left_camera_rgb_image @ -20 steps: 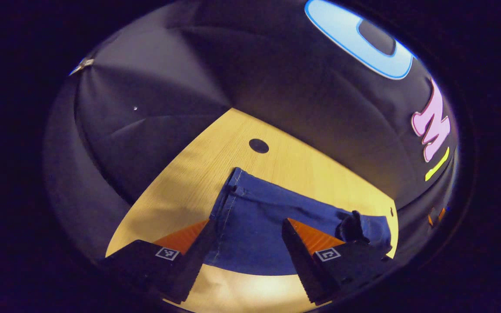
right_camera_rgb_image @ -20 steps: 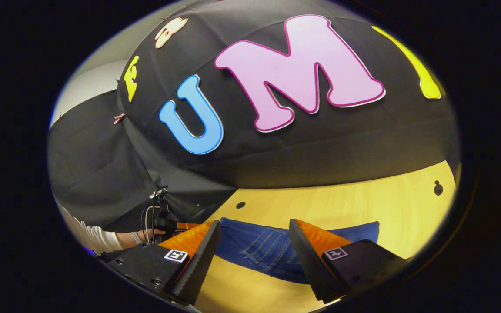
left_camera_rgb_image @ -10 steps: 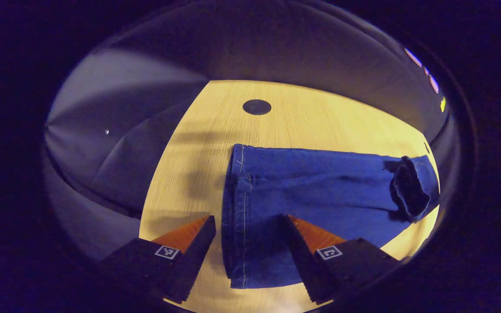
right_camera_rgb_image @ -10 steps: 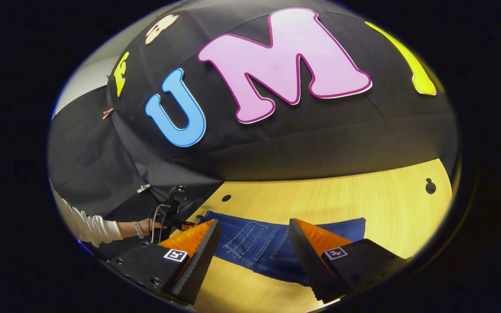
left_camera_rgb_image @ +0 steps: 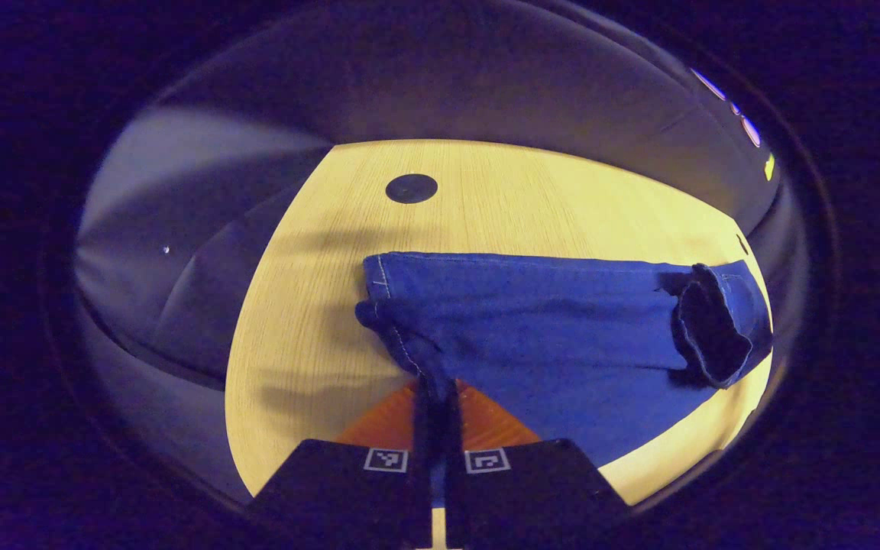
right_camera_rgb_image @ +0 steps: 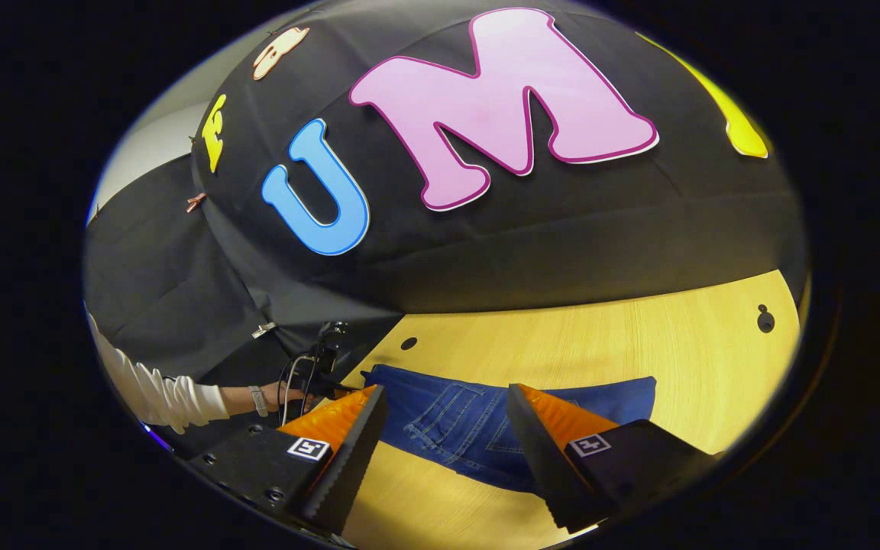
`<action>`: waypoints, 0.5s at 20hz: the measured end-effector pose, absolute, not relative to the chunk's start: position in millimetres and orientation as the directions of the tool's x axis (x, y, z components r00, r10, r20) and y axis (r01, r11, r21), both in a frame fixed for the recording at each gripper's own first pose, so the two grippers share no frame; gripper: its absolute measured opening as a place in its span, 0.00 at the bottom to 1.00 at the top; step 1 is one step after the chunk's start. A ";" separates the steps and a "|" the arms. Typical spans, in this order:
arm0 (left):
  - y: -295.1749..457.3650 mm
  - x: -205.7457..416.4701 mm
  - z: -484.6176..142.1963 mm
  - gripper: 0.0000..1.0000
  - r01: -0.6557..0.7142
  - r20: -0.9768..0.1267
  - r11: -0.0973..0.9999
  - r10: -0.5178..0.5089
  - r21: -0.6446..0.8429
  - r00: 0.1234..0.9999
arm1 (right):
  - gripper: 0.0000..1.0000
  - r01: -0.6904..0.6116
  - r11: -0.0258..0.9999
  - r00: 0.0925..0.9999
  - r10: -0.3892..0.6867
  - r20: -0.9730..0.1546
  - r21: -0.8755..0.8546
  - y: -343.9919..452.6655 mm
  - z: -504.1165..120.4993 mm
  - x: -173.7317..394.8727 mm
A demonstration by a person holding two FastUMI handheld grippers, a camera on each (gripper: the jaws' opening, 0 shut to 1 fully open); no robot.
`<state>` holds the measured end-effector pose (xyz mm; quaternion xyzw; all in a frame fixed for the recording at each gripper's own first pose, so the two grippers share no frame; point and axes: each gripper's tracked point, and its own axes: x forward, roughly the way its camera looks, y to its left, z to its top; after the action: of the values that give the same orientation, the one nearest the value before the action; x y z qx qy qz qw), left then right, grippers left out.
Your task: Grasp the waist and the cuffs of the jeans and fold them to make the two legs overlap; first hold the waist and fold one-third of the jeans toward the cuffs, then hold the cuffs and fold the remaining one-third in the same direction to finish folding.
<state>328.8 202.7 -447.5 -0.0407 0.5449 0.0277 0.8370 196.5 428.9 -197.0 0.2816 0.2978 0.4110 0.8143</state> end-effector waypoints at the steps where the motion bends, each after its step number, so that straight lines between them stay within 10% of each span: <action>1: 200.4 328.6 -443.5 0.07 -0.112 -0.912 0.993 0.002 -0.048 0.411 | 0.96 -0.501 0.503 0.485 0.837 -0.253 0.704 426.3 -196.4 196.5; 10: 161.1 339.5 -330.4 0.06 -0.096 -0.813 0.956 -0.180 -0.278 0.554 | 0.96 -0.496 0.527 0.539 0.810 -0.231 0.690 389.0 -183.8 204.7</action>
<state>339.5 161.1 -330.4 -0.1466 0.4716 -0.0241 0.8692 204.7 389.0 -183.8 0.2854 0.2746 0.3937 0.8295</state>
